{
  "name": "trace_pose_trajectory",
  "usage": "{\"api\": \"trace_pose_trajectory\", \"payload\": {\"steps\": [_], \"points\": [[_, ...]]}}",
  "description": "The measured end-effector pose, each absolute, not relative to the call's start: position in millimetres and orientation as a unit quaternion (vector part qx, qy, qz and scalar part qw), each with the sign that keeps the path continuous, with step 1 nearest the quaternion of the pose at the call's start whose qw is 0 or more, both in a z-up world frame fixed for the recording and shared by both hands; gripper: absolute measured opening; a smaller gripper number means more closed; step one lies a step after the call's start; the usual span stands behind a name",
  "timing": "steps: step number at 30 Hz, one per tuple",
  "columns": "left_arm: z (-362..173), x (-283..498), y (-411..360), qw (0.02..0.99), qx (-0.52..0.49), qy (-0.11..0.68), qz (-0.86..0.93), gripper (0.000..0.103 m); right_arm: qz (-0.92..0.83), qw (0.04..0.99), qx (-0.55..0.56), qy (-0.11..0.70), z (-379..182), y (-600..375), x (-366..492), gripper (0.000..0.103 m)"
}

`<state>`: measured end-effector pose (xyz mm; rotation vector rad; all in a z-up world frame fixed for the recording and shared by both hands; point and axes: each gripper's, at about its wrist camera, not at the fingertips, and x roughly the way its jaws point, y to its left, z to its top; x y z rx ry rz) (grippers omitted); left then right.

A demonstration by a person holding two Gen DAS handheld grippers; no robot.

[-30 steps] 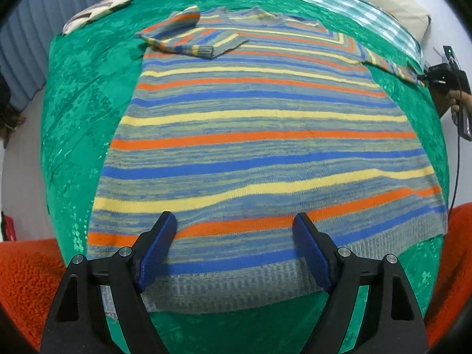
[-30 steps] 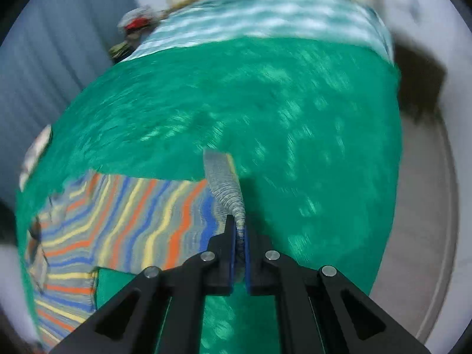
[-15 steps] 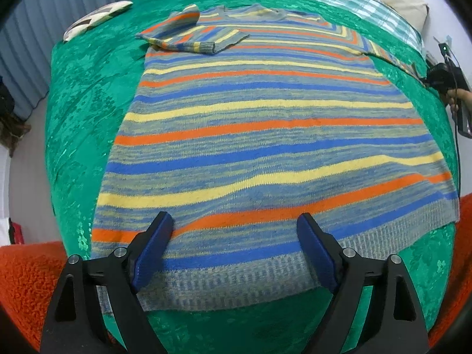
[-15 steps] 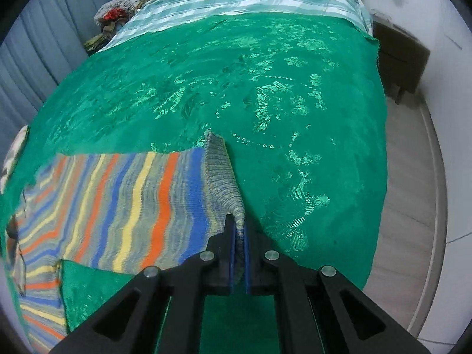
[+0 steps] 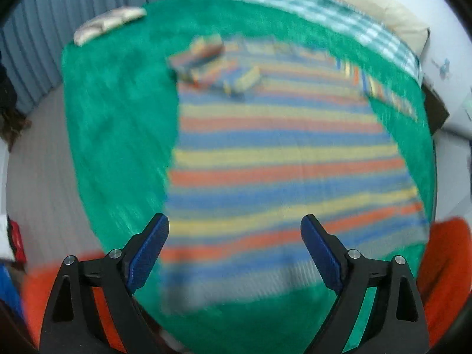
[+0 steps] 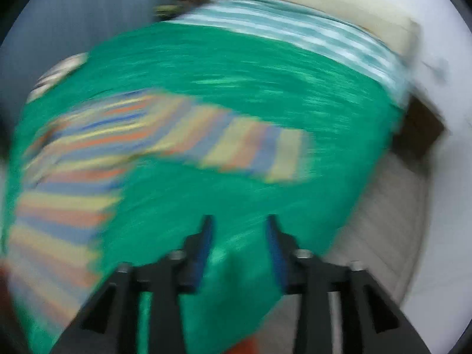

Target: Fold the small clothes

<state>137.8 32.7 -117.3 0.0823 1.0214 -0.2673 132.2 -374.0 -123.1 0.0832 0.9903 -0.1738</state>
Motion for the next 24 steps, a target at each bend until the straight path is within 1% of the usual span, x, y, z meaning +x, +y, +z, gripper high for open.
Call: {"api": "trace_pose_trajectory", "payload": {"steps": [1,2,4,6,8,9,10,12,14,16,18,19,20,21,22,23,24], "points": [[-103.5,150.7,34.5,0.871,0.044,0.472,-0.128,0.092,-0.028,0.881,0.046,0.469,-119.9,-338.7,117.6,0.056],[-87.9,169.1,33.2,0.880,0.056,0.454,-0.128,0.093,0.003,0.882,0.049,0.469,-120.7,-319.0,110.0,0.056],[-74.1,197.9,23.1,0.888,0.083,0.432,-0.136,0.095,0.083,0.871,0.051,0.482,-134.5,-257.2,88.7,0.056],[-74.2,229.4,-0.5,0.887,0.130,0.412,-0.160,0.095,0.110,0.863,0.047,0.491,-151.7,-222.2,77.4,0.056],[-86.5,249.2,-21.0,0.881,0.169,0.401,-0.183,0.095,0.115,0.859,0.036,0.498,-171.3,-196.0,66.0,0.055],[-99.2,262.1,-36.0,0.874,0.198,0.396,-0.200,0.093,0.110,0.856,0.028,0.505,-183.0,-187.0,62.3,0.055],[-108.7,271.5,-44.4,0.868,0.212,0.396,-0.209,0.087,0.103,0.853,0.020,0.511,-191.4,-185.3,62.9,0.055],[-130.4,294.4,-59.3,0.854,0.221,0.414,-0.227,0.080,0.089,0.849,0.017,0.521,-204.0,-184.8,59.0,0.056],[-153.6,318.0,-66.8,0.842,0.216,0.436,-0.234,0.078,0.089,0.850,0.017,0.519,-202.0,-190.2,59.8,0.056],[-179.9,334.9,-69.6,0.823,0.227,0.463,-0.236,0.068,0.086,0.851,0.016,0.518,-200.3,-191.9,59.9,0.056],[-206.2,339.7,-68.9,0.797,0.268,0.484,-0.241,0.064,0.087,0.849,0.025,0.520,-204.2,-196.7,59.6,0.056],[-210.1,338.1,-66.9,0.796,0.274,0.479,-0.249,0.063,0.087,0.850,0.028,0.519,-205.6,-198.4,61.8,0.056],[-209.9,337.4,-65.1,0.798,0.270,0.473,-0.258,0.060,0.088,0.851,0.030,0.518,-205.8,-199.1,61.5,0.056],[-210.0,338.3,-61.9,0.796,0.257,0.479,-0.268,0.044,0.087,0.851,0.031,0.516,-206.5,-199.5,61.9,0.056],[-209.3,339.5,-60.2,0.794,0.249,0.484,-0.270,0.007,0.086,0.852,0.032,0.515,-206.6,-197.6,61.3,0.056],[-207.5,342.3,-58.7,0.796,0.246,0.487,-0.261,0.003,0.086,0.853,0.033,0.514,-207.0,-197.3,61.5,0.056],[-199.6,346.8,-51.0,0.804,0.218,0.490,-0.256,0.003,0.086,0.853,0.034,0.514,-207.6,-197.8,62.3,0.056]]}}
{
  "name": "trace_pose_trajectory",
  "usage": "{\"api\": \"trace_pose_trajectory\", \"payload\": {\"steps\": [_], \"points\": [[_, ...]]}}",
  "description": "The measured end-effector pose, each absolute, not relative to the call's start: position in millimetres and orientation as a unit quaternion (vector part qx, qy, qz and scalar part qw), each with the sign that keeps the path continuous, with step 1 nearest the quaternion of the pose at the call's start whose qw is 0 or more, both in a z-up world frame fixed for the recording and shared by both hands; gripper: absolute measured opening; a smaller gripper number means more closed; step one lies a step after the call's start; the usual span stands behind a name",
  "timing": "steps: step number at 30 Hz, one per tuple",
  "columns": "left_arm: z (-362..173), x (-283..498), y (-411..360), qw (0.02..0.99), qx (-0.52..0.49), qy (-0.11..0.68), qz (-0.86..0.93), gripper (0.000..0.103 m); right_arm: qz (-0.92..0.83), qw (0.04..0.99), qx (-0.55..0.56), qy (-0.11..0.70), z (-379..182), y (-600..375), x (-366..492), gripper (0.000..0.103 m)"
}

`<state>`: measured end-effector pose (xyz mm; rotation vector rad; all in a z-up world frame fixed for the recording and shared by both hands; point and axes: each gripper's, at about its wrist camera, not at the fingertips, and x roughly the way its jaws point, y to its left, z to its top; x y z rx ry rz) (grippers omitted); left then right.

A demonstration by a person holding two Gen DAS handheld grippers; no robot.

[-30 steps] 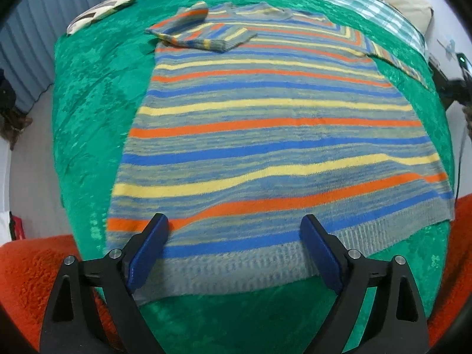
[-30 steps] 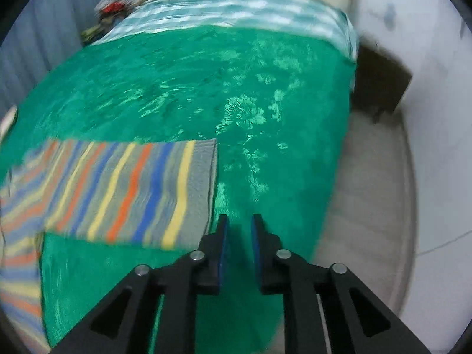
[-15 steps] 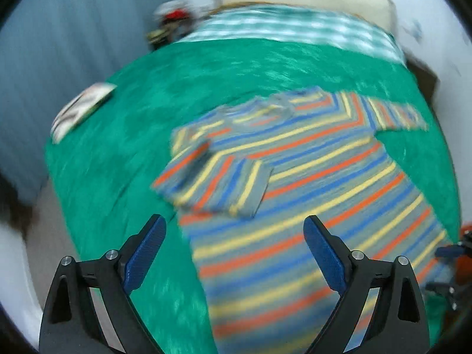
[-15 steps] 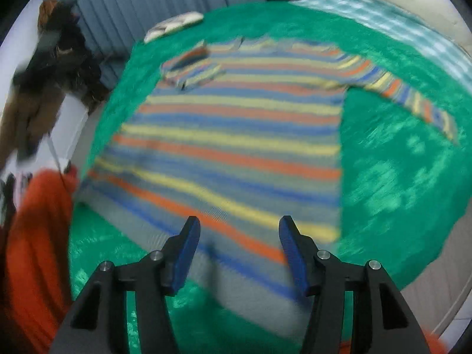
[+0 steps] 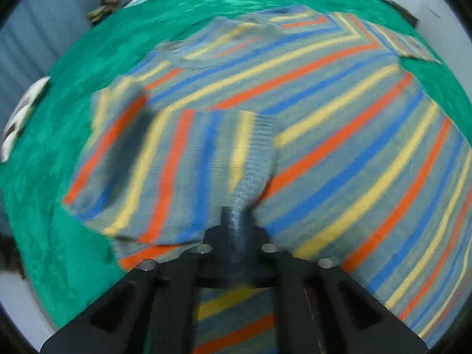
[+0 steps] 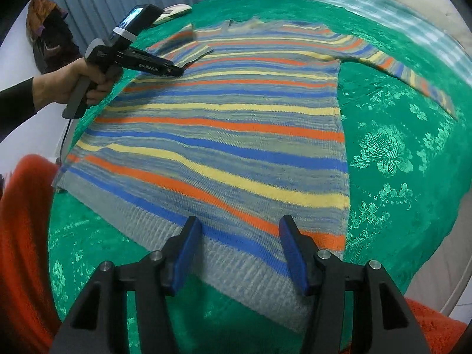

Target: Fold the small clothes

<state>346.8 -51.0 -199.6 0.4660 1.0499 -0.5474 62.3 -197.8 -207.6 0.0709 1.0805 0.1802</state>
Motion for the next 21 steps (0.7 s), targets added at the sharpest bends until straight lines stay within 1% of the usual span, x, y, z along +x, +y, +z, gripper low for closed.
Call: {"api": "trace_pose_trajectory", "payload": {"steps": [1,3,6,9,11,15,21], "points": [[-190.7,349.2,-40.8,0.814,0.188,0.489,-0.252,0.003,0.086,0.853,0.035,0.514,-208.4,-198.6,63.1,0.056],[-162.7,360.6,-5.0,0.845,0.094,0.474,-0.229,0.003,0.086,0.853,0.042,0.513,-208.6,-199.4,62.8,0.056],[-125.7,383.8,94.2,0.880,-0.092,0.447,-0.135,0.003,0.087,0.855,0.043,0.510,-208.6,-199.4,61.5,0.056],[-130.2,401.2,177.2,0.877,-0.179,0.445,-0.009,0.003,0.087,0.856,0.029,0.509,-210.0,-196.8,62.0,0.056],[-146.4,406.8,204.3,0.865,-0.191,0.463,0.037,0.002,0.086,0.856,0.023,0.509,-211.2,-194.5,62.0,0.058],[-174.7,402.1,228.5,0.854,-0.165,0.483,0.095,0.002,0.084,0.855,0.029,0.511,-213.3,-193.9,64.6,0.059],[-170.6,392.5,243.8,0.859,-0.173,0.470,0.110,0.002,0.080,0.856,0.017,0.511,-215.7,-188.5,66.6,0.062]]}}
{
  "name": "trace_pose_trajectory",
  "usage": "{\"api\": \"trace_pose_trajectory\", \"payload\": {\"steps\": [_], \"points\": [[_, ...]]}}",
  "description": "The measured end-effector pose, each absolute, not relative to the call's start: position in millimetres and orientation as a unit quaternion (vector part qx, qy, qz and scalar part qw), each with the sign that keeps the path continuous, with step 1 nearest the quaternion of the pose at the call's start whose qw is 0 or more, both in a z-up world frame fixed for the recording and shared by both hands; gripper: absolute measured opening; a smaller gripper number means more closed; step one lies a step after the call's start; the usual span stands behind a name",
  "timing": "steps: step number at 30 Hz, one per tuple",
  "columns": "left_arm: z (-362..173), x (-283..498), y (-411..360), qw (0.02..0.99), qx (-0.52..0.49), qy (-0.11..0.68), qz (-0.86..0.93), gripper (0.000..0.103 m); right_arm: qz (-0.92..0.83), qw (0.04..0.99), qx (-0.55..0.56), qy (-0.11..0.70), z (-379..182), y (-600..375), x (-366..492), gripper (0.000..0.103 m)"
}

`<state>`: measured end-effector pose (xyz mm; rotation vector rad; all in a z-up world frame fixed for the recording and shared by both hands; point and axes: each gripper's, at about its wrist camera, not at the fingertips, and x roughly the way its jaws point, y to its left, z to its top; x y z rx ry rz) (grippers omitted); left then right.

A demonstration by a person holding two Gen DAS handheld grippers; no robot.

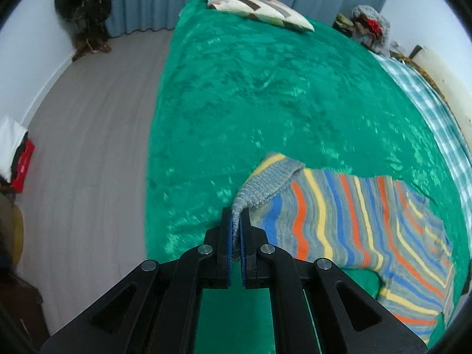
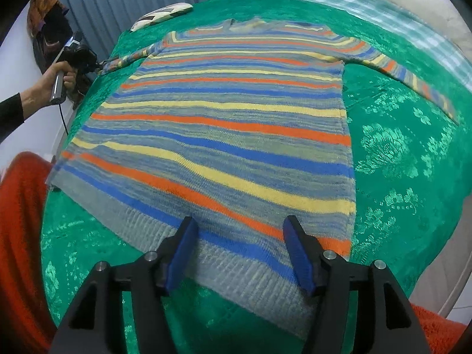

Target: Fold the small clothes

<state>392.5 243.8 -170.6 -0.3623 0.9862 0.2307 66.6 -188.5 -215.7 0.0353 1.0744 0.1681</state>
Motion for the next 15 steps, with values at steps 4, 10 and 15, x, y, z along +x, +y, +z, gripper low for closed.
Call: {"api": "trace_pose_trajectory", "payload": {"steps": [4,10,15], "points": [[-177.6,392.3,255.0,0.851,-0.153,0.486,0.128,0.001,0.078,0.856,0.018,0.511,-216.2,-188.4,67.8,0.063],[-197.8,385.8,284.4,0.829,-0.223,0.492,0.145,0.009,0.077,0.856,0.019,0.511,-215.7,-189.4,69.2,0.063],[-194.9,375.4,318.6,0.812,-0.304,0.477,0.142,0.018,0.079,0.856,0.020,0.510,-216.3,-189.7,68.5,0.063]]}}
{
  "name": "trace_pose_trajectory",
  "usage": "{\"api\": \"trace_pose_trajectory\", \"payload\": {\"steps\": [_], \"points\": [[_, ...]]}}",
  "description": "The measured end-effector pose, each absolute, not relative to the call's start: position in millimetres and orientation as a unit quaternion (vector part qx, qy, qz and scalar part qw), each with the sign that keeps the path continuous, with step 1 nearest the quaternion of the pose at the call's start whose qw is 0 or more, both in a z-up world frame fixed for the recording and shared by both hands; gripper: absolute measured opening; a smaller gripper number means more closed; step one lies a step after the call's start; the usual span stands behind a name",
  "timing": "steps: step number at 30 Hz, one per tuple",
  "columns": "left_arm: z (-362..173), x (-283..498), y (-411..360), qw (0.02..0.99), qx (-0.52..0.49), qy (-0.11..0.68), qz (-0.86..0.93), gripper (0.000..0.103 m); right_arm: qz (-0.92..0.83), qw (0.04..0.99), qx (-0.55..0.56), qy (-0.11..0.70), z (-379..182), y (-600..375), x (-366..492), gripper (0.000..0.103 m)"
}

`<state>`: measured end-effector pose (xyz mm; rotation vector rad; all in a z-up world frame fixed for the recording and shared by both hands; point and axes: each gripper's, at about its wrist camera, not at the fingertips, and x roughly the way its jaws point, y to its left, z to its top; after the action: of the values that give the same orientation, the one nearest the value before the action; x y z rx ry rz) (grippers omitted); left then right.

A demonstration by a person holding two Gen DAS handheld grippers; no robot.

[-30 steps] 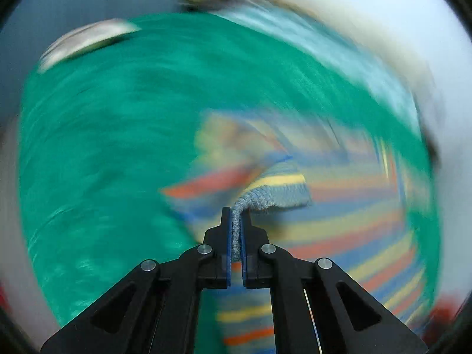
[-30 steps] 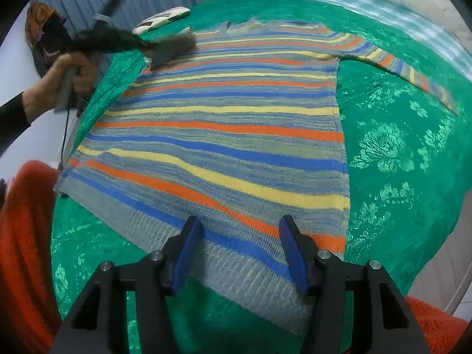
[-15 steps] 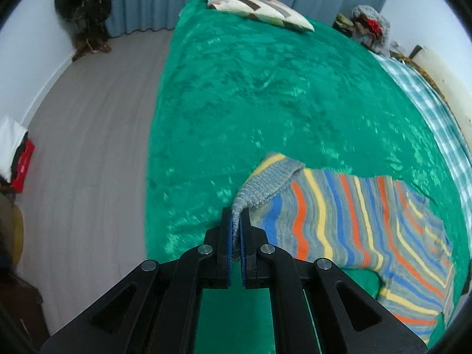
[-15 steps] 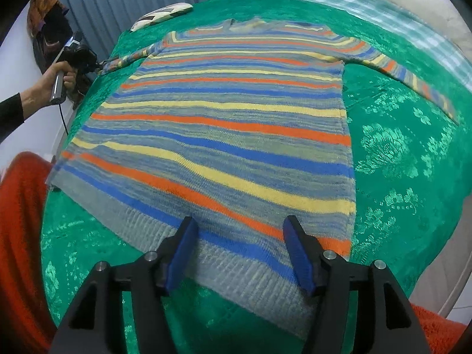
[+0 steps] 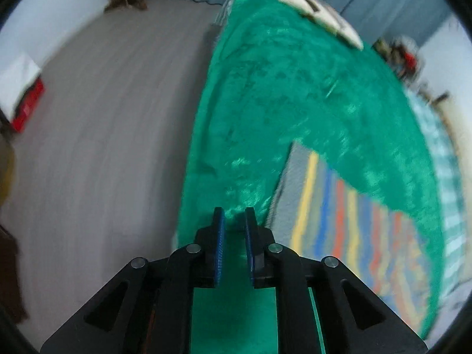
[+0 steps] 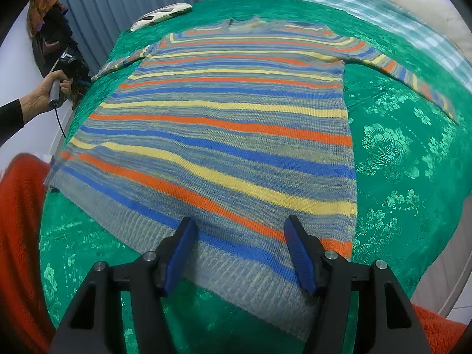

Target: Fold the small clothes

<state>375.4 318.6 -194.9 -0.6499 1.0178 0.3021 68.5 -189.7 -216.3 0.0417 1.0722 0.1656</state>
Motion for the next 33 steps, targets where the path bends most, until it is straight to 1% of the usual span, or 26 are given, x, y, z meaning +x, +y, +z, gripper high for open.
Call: {"api": "trace_pose_trajectory", "payload": {"steps": [1,3,5,8,9,10,11,12,13,14,15,17,19,20,22,23,25,27,30,33], "points": [[-187.4,372.9,318.3,0.821,-0.305,0.464,0.130,0.027,0.079,0.856,0.020,0.510,-216.4,-189.9,68.2,0.063],[-173.3,373.1,307.9,0.842,-0.279,0.448,0.113,0.061,0.079,0.856,0.021,0.510,-216.8,-189.9,68.0,0.063],[-164.2,382.8,285.5,0.860,-0.236,0.445,0.082,0.074,0.079,0.856,0.020,0.510,-217.2,-189.1,68.2,0.065],[-174.0,401.9,258.0,0.862,-0.173,0.472,0.069,0.076,0.078,0.856,0.017,0.510,-218.0,-187.0,68.3,0.066],[-183.7,407.0,253.6,0.855,-0.150,0.489,0.083,0.069,0.077,0.856,0.014,0.511,-218.3,-186.0,68.5,0.067],[-196.6,411.2,253.8,0.844,-0.121,0.509,0.121,0.059,0.077,0.856,0.012,0.511,-218.7,-185.2,68.8,0.067],[-207.1,410.5,261.3,0.834,-0.111,0.518,0.157,0.060,0.077,0.856,0.012,0.512,-219.0,-184.8,69.2,0.067],[-208.8,405.8,270.5,0.833,-0.126,0.510,0.173,0.067,0.076,0.855,0.012,0.512,-219.2,-184.6,69.8,0.067],[-206.8,397.8,281.4,0.832,-0.146,0.498,0.198,0.071,0.076,0.855,0.012,0.513,-219.4,-184.5,70.2,0.068],[-203.1,390.3,289.6,0.829,-0.153,0.491,0.221,0.071,0.075,0.855,0.013,0.513,-219.3,-184.1,70.4,0.068],[-198.7,384.1,293.6,0.828,-0.152,0.488,0.230,0.069,0.075,0.855,0.013,0.513,-219.5,-183.6,70.6,0.068],[-186.5,368.0,296.9,0.835,-0.147,0.484,0.218,0.068,0.076,0.855,0.010,0.513,-219.7,-182.5,70.6,0.070],[-168.2,346.6,285.4,0.849,-0.151,0.477,0.171,0.070,0.079,0.856,0.008,0.511,-219.7,-181.4,70.0,0.071],[-160.6,336.6,275.2,0.855,-0.151,0.474,0.148,0.075,0.079,0.857,0.008,0.510,-219.5,-180.8,70.1,0.071],[-142.5,308.8,242.1,0.866,-0.149,0.469,0.085,0.084,0.079,0.860,0.013,0.503,-216.2,-181.7,68.2,0.071],[-135.3,296.6,221.5,0.871,-0.144,0.466,0.053,0.086,0.078,0.863,0.017,0.498,-213.5,-183.0,66.4,0.071],[-127.5,278.7,173.4,0.877,-0.134,0.461,-0.006,0.093,0.075,0.871,0.024,0.485,-207.5,-185.0,62.3,0.071],[-129.1,259.4,110.5,0.875,-0.119,0.464,-0.069,0.096,0.072,0.872,0.027,0.483,-205.7,-186.3,61.3,0.071],[-148.6,252.6,33.4,0.871,-0.084,0.467,-0.122,0.096,0.066,0.864,0.028,0.499,-213.4,-186.6,63.3,0.071],[-182.9,255.8,-7.6,0.863,-0.063,0.485,-0.124,0.101,0.066,0.864,0.022,0.498,-215.1,-184.3,63.8,0.074]]}}
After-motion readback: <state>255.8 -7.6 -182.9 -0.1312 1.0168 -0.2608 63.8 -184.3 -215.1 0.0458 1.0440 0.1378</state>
